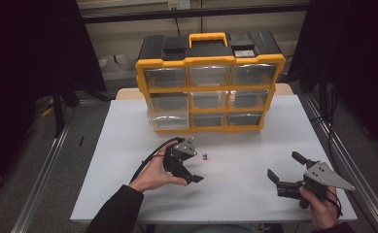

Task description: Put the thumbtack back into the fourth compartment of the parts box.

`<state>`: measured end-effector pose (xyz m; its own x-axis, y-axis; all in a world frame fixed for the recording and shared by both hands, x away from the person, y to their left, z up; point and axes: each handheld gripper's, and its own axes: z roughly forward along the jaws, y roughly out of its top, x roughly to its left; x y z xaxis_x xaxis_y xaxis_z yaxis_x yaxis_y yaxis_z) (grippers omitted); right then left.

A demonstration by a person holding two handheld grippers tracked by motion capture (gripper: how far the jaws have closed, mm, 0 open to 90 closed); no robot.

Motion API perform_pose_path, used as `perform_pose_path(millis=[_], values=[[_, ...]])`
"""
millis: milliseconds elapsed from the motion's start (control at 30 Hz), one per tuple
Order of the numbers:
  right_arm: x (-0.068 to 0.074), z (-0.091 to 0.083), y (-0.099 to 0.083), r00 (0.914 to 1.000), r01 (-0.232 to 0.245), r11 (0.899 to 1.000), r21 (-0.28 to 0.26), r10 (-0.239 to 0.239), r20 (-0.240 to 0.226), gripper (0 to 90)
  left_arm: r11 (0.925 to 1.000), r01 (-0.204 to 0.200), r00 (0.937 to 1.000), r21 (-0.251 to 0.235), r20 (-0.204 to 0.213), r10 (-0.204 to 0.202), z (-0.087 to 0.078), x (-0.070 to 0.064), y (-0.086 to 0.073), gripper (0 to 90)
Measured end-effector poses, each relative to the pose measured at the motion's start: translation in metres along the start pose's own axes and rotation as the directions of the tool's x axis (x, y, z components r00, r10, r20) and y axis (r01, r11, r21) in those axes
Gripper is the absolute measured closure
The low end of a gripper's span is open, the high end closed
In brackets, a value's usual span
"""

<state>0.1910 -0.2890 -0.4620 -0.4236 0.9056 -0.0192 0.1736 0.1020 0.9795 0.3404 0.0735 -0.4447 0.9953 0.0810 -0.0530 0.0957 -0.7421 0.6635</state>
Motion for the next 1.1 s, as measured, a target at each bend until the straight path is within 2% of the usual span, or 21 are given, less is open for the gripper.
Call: perform_pose_path(millis=[33,100,133,167,200,233,300,367,400,433,467,500,533,567,600,633,733,900,933,1000,1100], values=[[0.0,0.0,0.0,1.0,-0.002,1.0,-0.001,0.002,0.001,0.0,0.9999,0.005,1.0,-0.011,-0.001,-0.005,0.003,0.001,0.001,7.4],[0.0,0.0,0.0,1.0,0.0,1.0,0.0,0.0,0.001,0.0,0.9998,-0.002,0.9997,0.021,0.024,0.002,0.005,0.004,0.004,7.4],[0.0,0.0,0.0,1.0,0.0,1.0,0.001,0.0,0.0,0.0,1.0,0.004,1.0,0.008,0.008,-0.004,0.007,0.003,0.005,7.7],[0.0,0.0,0.0,1.0,0.0,1.0,0.0,0.0,0.0,0.0,1.0,0.005,0.9999,0.003,0.012,-0.005,0.009,0.004,0.006,8.3],[0.0,0.0,0.0,1.0,0.0,1.0,0.001,0.0,0.001,0.0,0.9995,0.003,0.9992,0.033,0.039,-0.004,0.009,0.006,0.007,8.3],[0.0,0.0,0.0,1.0,0.0,1.0,0.0,0.0,0.0,0.0,0.9998,0.004,0.9998,0.018,0.02,-0.004,0.012,0.006,0.007,8.4],[0.0,0.0,0.0,1.0,-0.001,1.0,-0.001,0.001,0.0,0.0,0.999,0.004,0.9994,0.044,0.033,-0.006,0.014,0.009,0.008,8.6],[0.0,0.0,0.0,1.0,0.002,1.0,-0.004,-0.002,0.0,0.0,0.999,0.026,0.9994,0.036,0.022,-0.026,0.017,0.01,0.007,8.8],[0.0,0.0,0.0,1.0,0.001,1.0,-0.004,-0.001,0.001,0.0,0.9983,0.027,0.9983,0.052,0.051,-0.029,0.017,0.012,0.008,9.4],[0.0,0.0,0.0,1.0,0.001,1.0,-0.004,-0.001,0.001,0.0,0.9989,0.037,0.9988,0.03,0.032,-0.038,0.02,0.012,0.007,9.4],[0.0,0.0,0.0,1.0,0.001,1.0,-0.004,-0.001,0.0,0.0,0.9987,0.033,0.9992,0.038,0.022,-0.034,0.02,0.013,0.008,9.9],[0.0,0.0,0.0,1.0,0.001,1.0,-0.004,-0.001,0.0,0.0,0.9986,0.019,0.9986,0.049,0.048,-0.022,0.019,0.015,0.01,12.5],[0.0,0.0,0.0,1.0,0.001,1.0,-0.004,-0.001,0.0,0.0,0.9992,0.033,0.9986,0.023,0.041,-0.034,0.021,0.014,0.01,14.0],[0.0,0.0,0.0,1.0,0.001,1.0,-0.006,-0.001,-0.003,0.0,0.9991,0.027,0.9987,0.033,0.041,-0.029,0.021,0.016,0.011,13.9],[0.0,0.0,0.0,1.0,0.002,1.0,-0.005,-0.002,0.0,0.0,0.998,0.028,0.9974,0.057,0.065,-0.032,0.021,0.017,0.013,14.1],[0.0,0.0,0.0,1.0,0.0,1.0,-0.005,0.0,-0.003,0.0,0.9988,0.032,0.9987,0.036,0.039,-0.033,0.023,0.016,0.013,14.1],[0.0,0.0,0.0,1.0,0.001,1.0,-0.001,-0.001,0.0,0.0,0.9982,0.036,0.9976,0.047,0.057,-0.039,0.026,0.019,0.014,16.3],[0.0,0.0,0.0,1.0,0.003,1.0,-0.002,-0.003,-0.003,0.0,0.9976,0.032,0.9982,0.061,0.048,-0.035,0.032,0.021,0.014,22.5],[0.0,-0.001,0.0,1.0,0.002,1.0,-0.002,-0.002,-0.003,0.0,0.9962,0.027,0.9964,0.083,0.078,-0.034,0.03,0.023,0.015,22.6],[0.0,0.0,0.0,1.0,0.003,1.0,-0.005,-0.003,-0.001,0.0,0.9966,0.026,0.9965,0.078,0.077,-0.032,0.031,0.025,0.015,23.2],[0.0,0.0,0.0,1.0,0.002,1.0,-0.004,-0.002,-0.001,0.0,0.9978,0.03,0.9984,0.06,0.045,-0.032,0.034,0.025,0.014,25.4]])
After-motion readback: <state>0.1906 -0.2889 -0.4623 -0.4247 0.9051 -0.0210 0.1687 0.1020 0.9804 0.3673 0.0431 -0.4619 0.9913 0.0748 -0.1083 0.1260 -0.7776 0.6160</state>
